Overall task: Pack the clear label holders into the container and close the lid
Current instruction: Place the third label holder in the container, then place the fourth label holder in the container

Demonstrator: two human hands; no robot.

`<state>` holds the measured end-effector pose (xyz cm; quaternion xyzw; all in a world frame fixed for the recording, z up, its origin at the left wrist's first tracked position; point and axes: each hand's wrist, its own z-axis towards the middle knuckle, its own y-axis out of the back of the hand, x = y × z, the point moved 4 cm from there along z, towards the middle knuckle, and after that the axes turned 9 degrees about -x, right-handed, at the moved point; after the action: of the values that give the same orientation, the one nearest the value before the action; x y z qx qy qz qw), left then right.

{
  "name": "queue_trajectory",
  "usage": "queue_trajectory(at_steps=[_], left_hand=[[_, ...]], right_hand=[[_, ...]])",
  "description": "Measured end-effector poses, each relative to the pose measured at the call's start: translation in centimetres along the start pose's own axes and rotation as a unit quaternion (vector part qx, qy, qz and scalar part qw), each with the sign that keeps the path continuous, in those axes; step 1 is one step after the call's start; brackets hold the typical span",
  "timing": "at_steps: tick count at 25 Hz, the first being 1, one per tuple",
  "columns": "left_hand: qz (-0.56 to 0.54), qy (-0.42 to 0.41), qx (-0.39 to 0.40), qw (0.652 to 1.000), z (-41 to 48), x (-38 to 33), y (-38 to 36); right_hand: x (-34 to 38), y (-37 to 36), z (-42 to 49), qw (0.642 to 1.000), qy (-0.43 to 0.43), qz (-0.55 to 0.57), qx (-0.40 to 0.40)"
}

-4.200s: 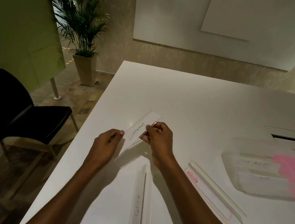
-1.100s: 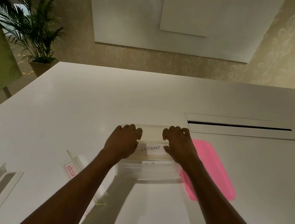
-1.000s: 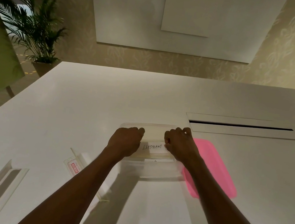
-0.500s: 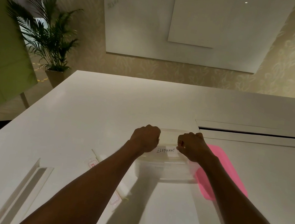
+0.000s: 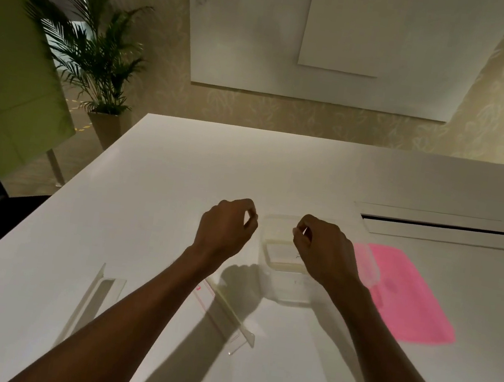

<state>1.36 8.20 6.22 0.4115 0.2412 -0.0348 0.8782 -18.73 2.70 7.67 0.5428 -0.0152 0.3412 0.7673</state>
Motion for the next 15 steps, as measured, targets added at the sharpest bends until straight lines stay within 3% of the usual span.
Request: queue_trajectory(at_steps=[9, 15], left_hand=[[-0.069, 0.124, 0.028, 0.989, -4.9, 6.7, 3.9], [-0.236, 0.292, 0.054, 0.925, -9.8, 8.5, 2.9]], right_hand=[[7.7, -4.0, -7.2, 0.995, 0.027, 0.099, 0.006], [7.1, -8.3, -10.9, 0.986, -0.005, 0.167, 0.013]])
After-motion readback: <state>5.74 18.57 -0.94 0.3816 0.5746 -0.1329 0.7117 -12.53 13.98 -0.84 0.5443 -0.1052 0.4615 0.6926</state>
